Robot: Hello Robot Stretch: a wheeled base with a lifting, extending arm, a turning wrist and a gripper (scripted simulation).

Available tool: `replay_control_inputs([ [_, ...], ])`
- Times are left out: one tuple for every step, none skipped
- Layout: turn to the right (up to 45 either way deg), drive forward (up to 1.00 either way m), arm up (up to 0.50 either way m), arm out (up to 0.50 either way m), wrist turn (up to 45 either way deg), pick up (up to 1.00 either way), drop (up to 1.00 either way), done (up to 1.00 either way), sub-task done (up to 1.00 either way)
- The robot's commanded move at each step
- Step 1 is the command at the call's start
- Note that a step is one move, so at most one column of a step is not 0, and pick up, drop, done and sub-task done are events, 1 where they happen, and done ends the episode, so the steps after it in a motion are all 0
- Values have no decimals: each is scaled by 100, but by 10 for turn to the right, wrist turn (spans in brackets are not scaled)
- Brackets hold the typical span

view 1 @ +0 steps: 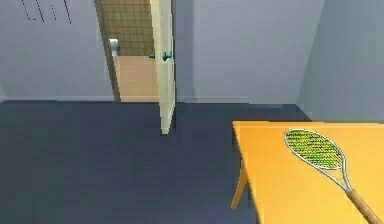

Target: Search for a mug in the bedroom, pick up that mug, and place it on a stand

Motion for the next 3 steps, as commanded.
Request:
replay_control_inputs([
  [0, 0, 50, 0, 0, 0, 0, 0, 0],
  [0, 0, 36, 0, 0, 0, 0, 0, 0],
  [0, 0, 0, 22, 0, 0, 0, 0, 0],
])
